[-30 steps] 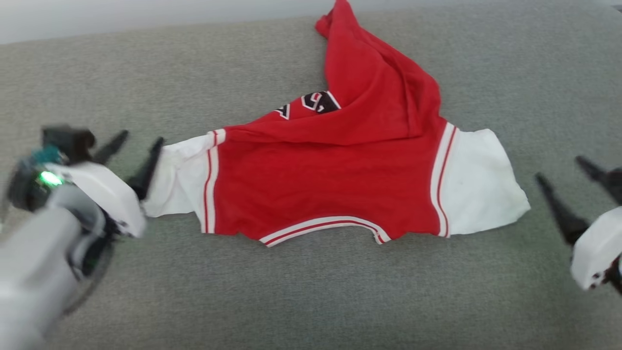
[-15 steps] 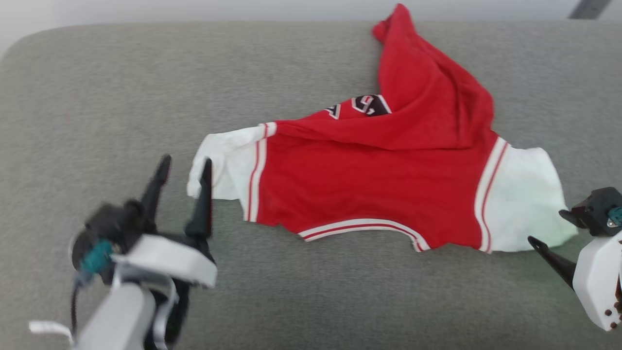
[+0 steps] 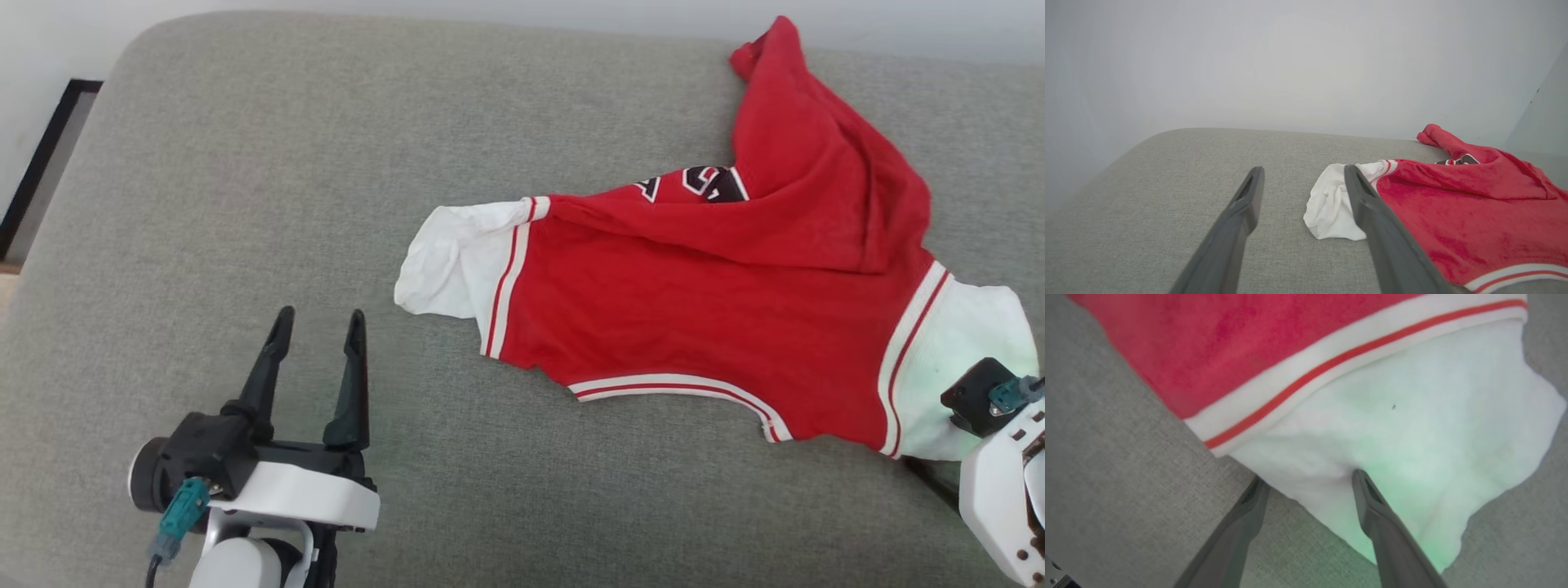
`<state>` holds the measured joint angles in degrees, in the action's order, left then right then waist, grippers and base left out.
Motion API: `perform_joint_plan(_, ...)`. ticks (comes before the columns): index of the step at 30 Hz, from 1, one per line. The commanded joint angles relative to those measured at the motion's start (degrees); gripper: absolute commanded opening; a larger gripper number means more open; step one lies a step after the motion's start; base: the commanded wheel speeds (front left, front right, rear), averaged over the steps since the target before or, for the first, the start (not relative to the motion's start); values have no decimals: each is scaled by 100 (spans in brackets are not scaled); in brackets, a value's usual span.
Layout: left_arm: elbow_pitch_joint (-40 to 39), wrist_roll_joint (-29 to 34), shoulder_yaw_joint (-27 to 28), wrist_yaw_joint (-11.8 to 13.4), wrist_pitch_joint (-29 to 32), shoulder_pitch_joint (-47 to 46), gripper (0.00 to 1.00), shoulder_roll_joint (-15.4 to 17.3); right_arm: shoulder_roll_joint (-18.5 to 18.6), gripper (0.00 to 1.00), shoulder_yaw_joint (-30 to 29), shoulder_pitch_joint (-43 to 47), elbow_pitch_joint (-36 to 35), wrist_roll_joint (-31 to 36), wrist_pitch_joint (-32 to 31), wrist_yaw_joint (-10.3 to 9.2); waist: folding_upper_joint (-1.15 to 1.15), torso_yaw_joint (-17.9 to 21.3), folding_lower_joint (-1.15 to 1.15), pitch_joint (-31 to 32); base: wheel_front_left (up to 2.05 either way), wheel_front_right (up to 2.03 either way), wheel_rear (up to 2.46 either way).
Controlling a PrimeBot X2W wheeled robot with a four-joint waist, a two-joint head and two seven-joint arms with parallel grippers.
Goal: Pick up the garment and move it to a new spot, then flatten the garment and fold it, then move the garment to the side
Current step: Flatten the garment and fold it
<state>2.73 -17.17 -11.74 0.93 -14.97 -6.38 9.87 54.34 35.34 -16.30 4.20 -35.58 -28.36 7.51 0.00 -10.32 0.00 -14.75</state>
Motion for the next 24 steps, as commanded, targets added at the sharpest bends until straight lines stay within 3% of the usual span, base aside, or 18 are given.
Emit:
perform_joint_plan(1, -21, 82, 84, -70, -32, 74, 100, -37, 2, 100, 121, -48, 140, 61, 28, -5, 0, -53, 0, -45, 0, 0, 0)
perform_joint_plan(2, -39, 205, 208, -179, -32, 62, 100, -85, 27, 38, 294, -118, 318, 115, 52, -12, 0, -76, 0, -78, 0, 0, 0)
perform_joint_plan(3, -48, 255, 264, -229, -32, 56, 100, -105, 37, 11, 333, -167, 398, 150, 83, -17, 0, -77, 0, -92, 0, 0, 0)
perform_joint_plan(4, -59, 287, 320, -283, -32, 49, 100, -112, 26, 0, 366, -229, 468, 171, 117, -19, 0, -70, 0, -105, 0, 0, 0)
perform_joint_plan(8, -62, 445, 389, -527, -32, -47, 100, -14, -60, 0, 382, -389, 645, 176, 273, -18, 0, 16, 0, -144, 0, 0, 0)
perform_joint_plan(13, 175, 458, -75, -807, 189, -497, 100, 627, -46, 0, 303, -485, 821, 171, 380, -19, 0, 139, 0, -128, 0, 0, 0)
perform_joint_plan(15, 206, 305, -512, -843, 602, -823, 100, 1055, -59, 0, 284, -497, 822, 166, 407, -18, 0, 186, 0, -123, 0, 0, 0)
perform_joint_plan(19, 141, -715, -1860, -827, 1759, -1655, 100, 2099, -111, 0, 318, -565, 797, 178, 405, -15, 0, 307, 0, -159, 0, 0, 0)
perform_joint_plan(24, 142, -2014, -3478, -829, 3009, -2821, 100, 2984, -170, 0, 285, -739, 781, 207, 409, -16, 0, 466, 0, -324, 0, 0, 0)
